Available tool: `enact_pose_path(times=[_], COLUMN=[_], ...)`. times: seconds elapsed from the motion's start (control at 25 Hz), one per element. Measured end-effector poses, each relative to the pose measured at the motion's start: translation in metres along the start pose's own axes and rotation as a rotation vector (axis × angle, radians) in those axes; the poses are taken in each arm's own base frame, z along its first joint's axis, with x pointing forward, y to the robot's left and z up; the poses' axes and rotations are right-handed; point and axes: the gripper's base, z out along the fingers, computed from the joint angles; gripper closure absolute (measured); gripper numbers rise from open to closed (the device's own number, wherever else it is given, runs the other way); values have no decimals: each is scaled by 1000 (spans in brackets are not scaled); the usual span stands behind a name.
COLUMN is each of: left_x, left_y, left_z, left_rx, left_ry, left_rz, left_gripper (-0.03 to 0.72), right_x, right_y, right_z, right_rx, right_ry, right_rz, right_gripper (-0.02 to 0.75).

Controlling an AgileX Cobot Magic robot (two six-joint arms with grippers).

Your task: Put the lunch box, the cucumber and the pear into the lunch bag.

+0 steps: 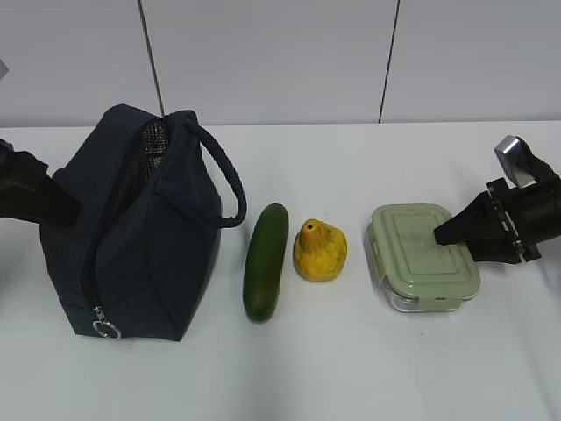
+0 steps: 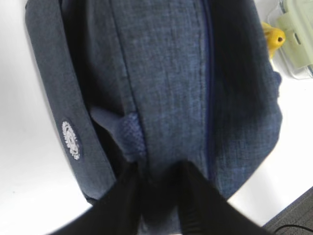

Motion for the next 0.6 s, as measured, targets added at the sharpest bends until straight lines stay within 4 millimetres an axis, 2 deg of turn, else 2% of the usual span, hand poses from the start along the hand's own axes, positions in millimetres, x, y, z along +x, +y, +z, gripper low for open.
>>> enact_pose_path(times=[0.08, 0.16, 0.4, 0.6], left_x=[1, 1, 2, -2], left_y=[0, -1, -5, -25], left_z=[0, 0, 1, 6], left_rx=[4, 8, 31, 123], left_ry=[6, 12, 20, -4], left_rz=[0, 0, -3, -20], left_gripper=[624, 665, 685, 685], right_x=[0, 0, 0, 0], right_y=[0, 0, 0, 0], right_z=[0, 0, 0, 0], right_rx=[0, 0, 0, -2], right_ry=[0, 0, 0, -3], right_rz=[0, 0, 0, 1], right_gripper=[344, 344, 344, 344])
